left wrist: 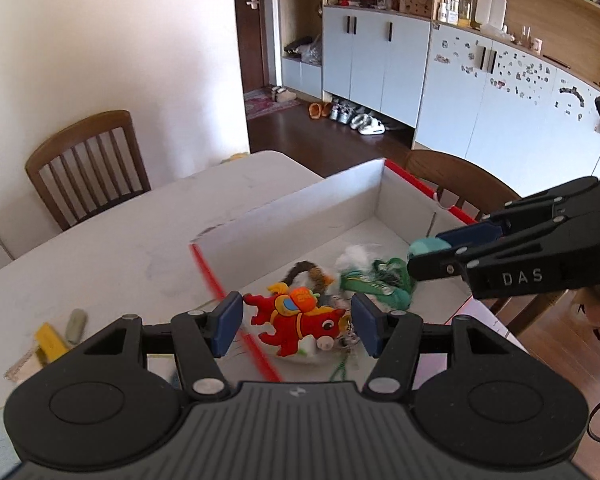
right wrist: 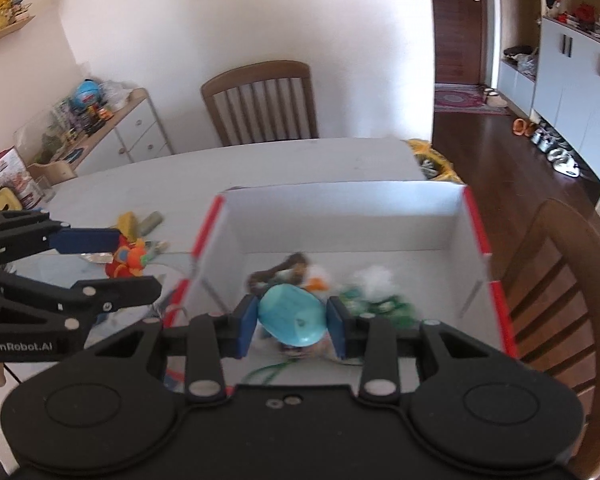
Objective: Organize objects
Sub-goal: 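Carry the dragon keychain with left tool while right tool carries the teal toy into the shoebox, then open both tools to release the dragon keychain and teal toy in the box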
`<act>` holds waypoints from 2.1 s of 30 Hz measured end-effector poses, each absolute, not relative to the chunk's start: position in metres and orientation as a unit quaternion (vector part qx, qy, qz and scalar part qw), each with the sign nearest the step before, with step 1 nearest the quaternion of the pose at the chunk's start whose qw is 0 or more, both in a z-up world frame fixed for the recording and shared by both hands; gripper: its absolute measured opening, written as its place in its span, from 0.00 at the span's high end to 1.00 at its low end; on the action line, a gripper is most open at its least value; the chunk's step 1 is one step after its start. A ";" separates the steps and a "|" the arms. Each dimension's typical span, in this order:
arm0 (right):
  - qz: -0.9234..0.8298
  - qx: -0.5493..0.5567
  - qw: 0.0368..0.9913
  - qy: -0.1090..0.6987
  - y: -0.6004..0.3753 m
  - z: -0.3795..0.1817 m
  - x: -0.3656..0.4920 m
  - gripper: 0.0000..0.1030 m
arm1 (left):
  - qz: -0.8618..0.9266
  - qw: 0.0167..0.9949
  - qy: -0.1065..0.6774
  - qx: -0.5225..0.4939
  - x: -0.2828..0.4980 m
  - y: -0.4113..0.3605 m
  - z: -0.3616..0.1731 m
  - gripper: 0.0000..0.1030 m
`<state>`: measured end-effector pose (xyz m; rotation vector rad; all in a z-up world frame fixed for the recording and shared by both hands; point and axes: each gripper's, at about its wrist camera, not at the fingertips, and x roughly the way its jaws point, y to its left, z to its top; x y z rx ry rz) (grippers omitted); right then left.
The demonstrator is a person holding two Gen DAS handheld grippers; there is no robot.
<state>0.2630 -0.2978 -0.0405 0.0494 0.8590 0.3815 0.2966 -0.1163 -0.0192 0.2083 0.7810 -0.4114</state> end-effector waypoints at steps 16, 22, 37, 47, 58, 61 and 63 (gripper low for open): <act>0.157 0.016 0.878 0.452 -0.335 -0.091 0.326 0.65 | -0.200 0.871 0.428 0.137 0.342 -0.203 -0.075 0.42; 0.149 0.019 0.870 0.470 -0.329 -0.107 0.352 0.65 | -0.186 0.868 0.442 0.129 0.361 -0.213 -0.088 0.42; 0.152 0.019 0.852 0.501 -0.315 -0.132 0.376 0.65 | -0.156 0.857 0.475 0.126 0.385 -0.213 -0.118 0.42; 0.160 0.036 0.850 0.501 -0.320 -0.126 0.369 0.61 | -0.161 0.855 0.480 0.113 0.381 -0.211 -0.119 0.39; 0.179 0.048 0.861 0.474 -0.330 -0.099 0.349 0.57 | -0.159 0.867 0.464 0.086 0.363 -0.202 -0.106 0.33; 0.181 0.037 0.868 0.461 -0.329 -0.088 0.341 0.55 | -0.160 0.872 0.456 0.079 0.356 -0.197 -0.099 0.31; 0.184 0.036 0.872 0.452 -0.330 -0.082 0.337 0.54 | -0.159 0.875 0.451 0.075 0.352 -0.193 -0.095 0.31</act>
